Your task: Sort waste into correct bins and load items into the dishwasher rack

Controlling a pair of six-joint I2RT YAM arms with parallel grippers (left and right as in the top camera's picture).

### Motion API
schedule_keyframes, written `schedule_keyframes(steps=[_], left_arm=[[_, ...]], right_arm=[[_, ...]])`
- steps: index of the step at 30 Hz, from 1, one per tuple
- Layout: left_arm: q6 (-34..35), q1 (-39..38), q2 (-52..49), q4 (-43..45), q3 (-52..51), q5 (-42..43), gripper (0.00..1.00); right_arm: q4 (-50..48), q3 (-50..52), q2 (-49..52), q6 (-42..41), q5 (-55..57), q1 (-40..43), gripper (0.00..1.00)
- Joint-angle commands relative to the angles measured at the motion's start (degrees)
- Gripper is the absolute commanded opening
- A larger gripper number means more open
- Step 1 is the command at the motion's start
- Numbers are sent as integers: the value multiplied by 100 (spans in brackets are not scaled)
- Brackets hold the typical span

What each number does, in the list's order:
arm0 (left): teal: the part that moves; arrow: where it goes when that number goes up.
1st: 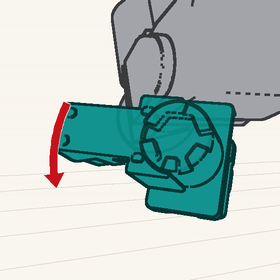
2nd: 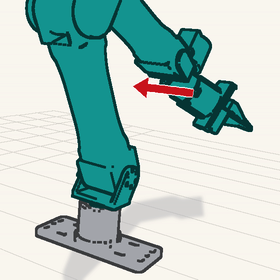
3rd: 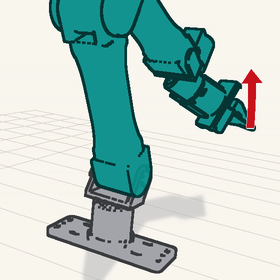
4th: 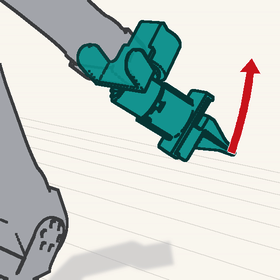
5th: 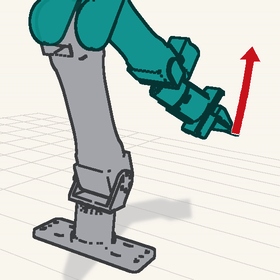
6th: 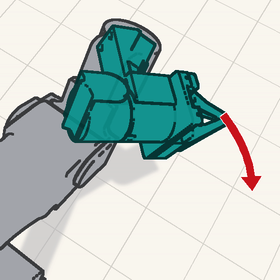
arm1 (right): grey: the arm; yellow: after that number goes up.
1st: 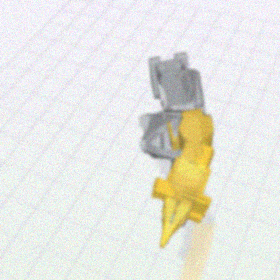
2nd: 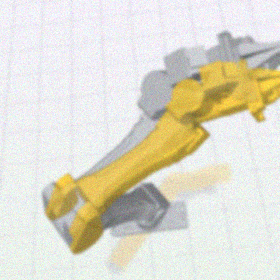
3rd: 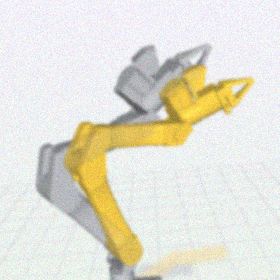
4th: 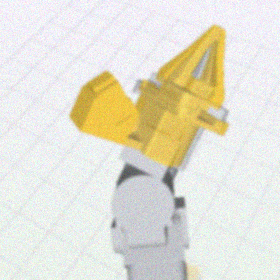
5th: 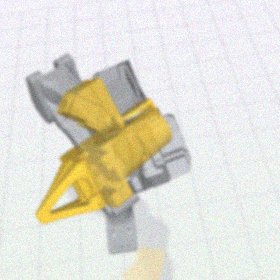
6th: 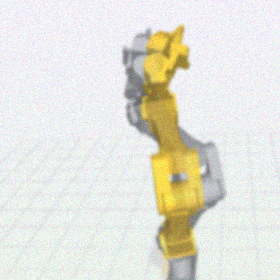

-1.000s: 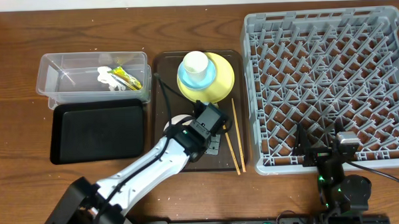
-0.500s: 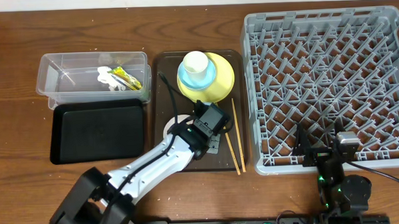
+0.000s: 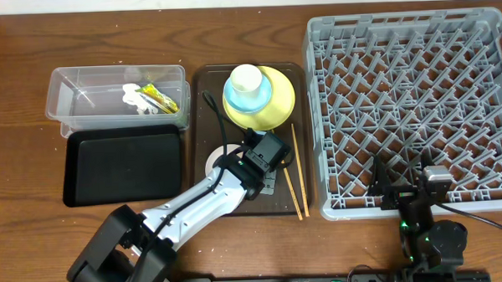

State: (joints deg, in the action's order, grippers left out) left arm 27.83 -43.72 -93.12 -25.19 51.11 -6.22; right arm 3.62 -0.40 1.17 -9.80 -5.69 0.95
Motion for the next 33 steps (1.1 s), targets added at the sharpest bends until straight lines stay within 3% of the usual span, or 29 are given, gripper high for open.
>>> schedule_keyframes(steps=[1, 4, 13, 19, 33], left_arm=[[39, -2, -26, -22, 37, -68, 14], [39, -2, 7, -20, 39, -68, 7], [-85, -2, 520, -92, 92, -92, 6], [-232, 127, 997, -649, 236, -92, 6], [-507, 1648, 2472, -1335, 293, -90, 7]], right_arm=[[22, 9, 2, 87, 11, 57, 99], [22, 9, 2, 87, 9, 57, 99], [24, 9, 2, 87, 11, 59, 99], [22, 9, 2, 87, 11, 57, 99], [24, 9, 2, 87, 11, 57, 99]])
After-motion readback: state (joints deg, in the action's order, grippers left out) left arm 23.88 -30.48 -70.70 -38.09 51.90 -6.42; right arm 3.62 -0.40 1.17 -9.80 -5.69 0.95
